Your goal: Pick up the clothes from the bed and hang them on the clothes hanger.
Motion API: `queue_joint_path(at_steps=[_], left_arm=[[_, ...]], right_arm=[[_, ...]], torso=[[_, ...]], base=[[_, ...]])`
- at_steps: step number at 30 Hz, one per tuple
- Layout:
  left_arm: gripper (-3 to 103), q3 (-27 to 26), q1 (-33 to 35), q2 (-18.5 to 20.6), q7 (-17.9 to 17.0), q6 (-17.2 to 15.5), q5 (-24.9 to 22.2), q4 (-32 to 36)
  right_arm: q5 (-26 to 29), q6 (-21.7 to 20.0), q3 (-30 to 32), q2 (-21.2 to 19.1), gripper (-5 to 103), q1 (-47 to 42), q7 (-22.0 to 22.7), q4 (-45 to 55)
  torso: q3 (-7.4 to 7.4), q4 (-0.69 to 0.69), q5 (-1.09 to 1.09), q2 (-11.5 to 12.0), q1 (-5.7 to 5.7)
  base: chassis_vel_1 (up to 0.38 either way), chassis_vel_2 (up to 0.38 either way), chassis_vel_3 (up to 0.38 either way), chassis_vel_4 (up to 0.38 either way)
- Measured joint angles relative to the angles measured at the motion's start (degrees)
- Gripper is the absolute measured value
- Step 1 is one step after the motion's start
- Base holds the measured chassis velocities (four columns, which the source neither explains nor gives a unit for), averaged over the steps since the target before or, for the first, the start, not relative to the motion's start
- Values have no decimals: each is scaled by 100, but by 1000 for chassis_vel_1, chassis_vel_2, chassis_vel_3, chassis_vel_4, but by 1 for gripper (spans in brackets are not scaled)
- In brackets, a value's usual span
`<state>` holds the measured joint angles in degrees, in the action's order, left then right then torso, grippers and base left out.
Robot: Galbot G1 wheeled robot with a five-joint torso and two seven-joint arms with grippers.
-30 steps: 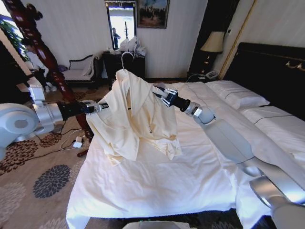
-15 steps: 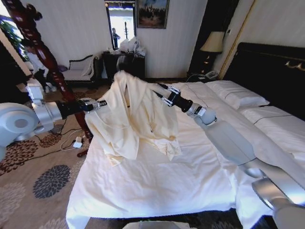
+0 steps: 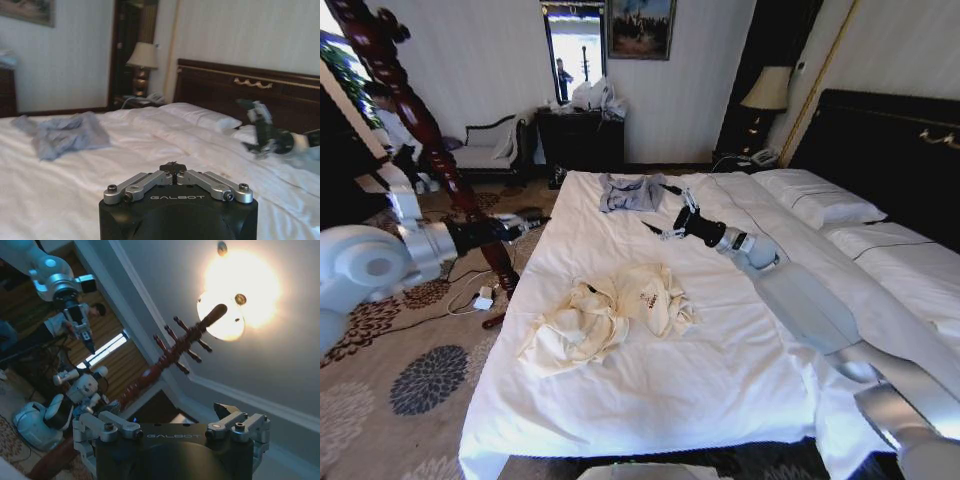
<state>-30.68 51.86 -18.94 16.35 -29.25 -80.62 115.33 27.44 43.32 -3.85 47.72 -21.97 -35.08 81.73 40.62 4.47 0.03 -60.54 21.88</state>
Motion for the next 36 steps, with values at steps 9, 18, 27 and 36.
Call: queue_joint_path(at_steps=[9,18,27,36], left_arm=[[23,-27,914,-1734,-1780,-193,358,-150],[49,545,886,-3189,-2021,-195,1468,-967],[88,1174,688,-3890,-2474,-452,2062,-1512],[96,1245,1061,-3762,-2286,-572,2358,-1156]], right_arm=[[-233,16,432,-79,100,-562,705,-61],[-395,46,393,56,100,-675,801,-281],[-603,115,294,228,100,-701,808,-488],[-611,169,384,136,100,-825,864,-472]], torso=[[0,-1,-1,0,-1],[0,-1,0,0,0],[1,-1,-2,0,0],[1,-2,-2,0,0]], base=[[0,0,0,0],[0,0,0,0],[0,0,0,0],[0,0,0,0]])
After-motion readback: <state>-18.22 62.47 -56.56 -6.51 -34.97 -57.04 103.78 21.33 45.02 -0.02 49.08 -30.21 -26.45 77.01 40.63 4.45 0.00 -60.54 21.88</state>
